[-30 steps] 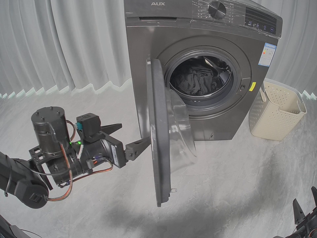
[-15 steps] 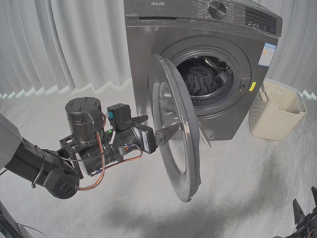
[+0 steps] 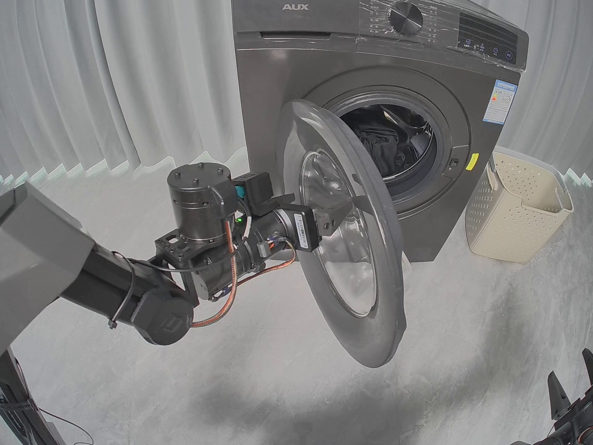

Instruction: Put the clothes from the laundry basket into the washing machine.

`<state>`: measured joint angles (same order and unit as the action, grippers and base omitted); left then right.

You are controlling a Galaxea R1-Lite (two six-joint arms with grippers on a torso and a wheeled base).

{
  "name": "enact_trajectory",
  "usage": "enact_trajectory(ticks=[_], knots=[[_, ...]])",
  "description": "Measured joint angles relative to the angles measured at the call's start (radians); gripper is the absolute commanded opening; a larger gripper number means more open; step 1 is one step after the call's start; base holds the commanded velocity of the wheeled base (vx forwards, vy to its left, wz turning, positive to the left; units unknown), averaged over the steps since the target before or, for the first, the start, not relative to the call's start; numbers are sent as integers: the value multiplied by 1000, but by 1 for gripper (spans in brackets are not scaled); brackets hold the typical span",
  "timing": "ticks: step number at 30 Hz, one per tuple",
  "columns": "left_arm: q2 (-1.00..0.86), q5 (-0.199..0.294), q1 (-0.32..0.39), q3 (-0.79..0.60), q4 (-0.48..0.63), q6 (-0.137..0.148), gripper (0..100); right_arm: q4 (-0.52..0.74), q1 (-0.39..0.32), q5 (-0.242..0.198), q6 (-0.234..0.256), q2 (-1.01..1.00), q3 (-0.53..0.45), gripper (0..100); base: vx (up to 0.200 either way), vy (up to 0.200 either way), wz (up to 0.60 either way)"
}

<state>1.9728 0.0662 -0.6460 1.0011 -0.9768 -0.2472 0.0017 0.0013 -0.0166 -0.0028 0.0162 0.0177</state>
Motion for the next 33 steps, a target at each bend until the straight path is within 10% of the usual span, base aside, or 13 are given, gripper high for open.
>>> enact_trajectory(ticks=[7, 23, 33], knots=[[48, -77, 2, 42, -22, -31, 100, 0, 0, 0, 0, 0, 0, 100, 0, 0, 0], [-207, -71, -36, -333, -46, -26, 100, 0, 0, -1, -1, 0, 0, 100, 0, 0, 0], [-155, -50, -58, -192, -50, -27, 100, 0, 0, -1, -1, 0, 0, 100, 0, 0, 0]])
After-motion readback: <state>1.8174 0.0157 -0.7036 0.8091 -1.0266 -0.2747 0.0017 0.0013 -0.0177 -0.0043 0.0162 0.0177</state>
